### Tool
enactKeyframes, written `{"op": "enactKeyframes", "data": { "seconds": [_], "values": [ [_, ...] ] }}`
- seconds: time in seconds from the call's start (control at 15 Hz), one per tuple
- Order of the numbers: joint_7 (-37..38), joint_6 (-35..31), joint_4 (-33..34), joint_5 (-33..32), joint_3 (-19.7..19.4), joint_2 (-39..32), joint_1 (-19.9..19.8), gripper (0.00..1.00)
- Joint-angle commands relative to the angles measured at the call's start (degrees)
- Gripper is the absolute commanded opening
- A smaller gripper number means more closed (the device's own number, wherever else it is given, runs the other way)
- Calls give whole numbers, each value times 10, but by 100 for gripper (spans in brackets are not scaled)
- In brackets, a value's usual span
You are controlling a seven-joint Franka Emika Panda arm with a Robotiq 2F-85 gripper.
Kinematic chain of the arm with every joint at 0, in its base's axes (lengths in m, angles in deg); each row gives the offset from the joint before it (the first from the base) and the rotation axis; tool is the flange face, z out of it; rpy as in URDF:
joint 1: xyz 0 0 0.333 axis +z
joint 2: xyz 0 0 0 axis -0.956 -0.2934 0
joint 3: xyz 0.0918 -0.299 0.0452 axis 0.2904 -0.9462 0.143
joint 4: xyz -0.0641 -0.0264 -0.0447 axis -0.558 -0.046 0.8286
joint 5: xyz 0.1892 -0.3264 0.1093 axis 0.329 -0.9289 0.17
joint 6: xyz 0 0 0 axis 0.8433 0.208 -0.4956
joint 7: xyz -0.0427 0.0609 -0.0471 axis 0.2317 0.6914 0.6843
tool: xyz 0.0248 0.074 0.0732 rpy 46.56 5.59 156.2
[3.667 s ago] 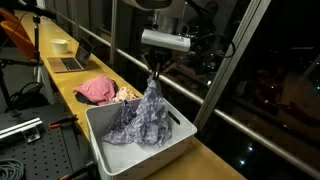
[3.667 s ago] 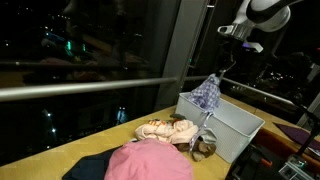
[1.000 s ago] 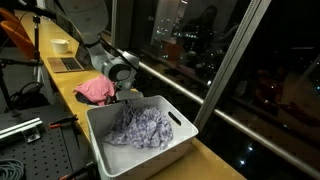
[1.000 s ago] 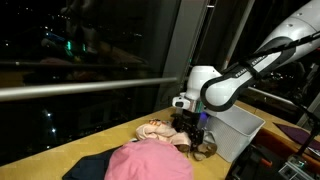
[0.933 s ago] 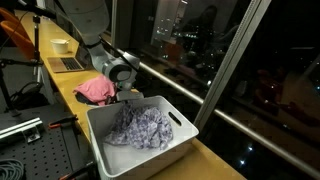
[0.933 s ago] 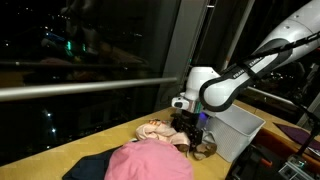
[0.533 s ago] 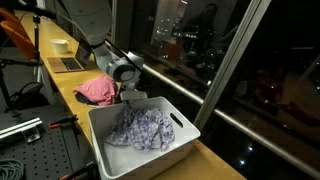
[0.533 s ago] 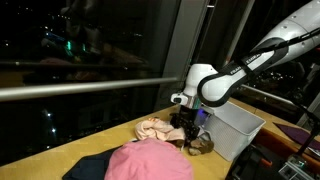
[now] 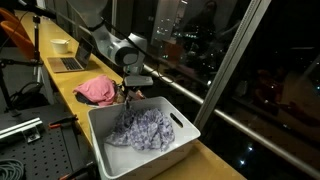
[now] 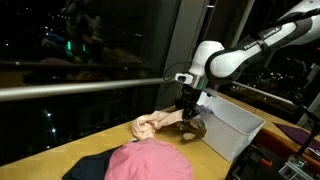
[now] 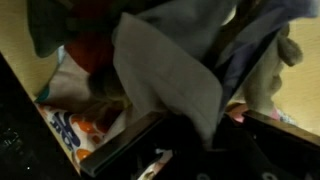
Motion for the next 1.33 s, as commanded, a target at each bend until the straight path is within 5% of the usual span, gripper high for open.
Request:
{"op": "enactKeyframes", "data": {
  "seconds": [0.0, 0.6, 1.27],
  "values": [
    [-3, 22, -65, 17, 4, 115, -18, 4],
    [-4, 17, -140, 51, -77, 355, -42, 3],
    [-79, 159, -119, 67, -233, 513, -44, 3]
  ]
}}
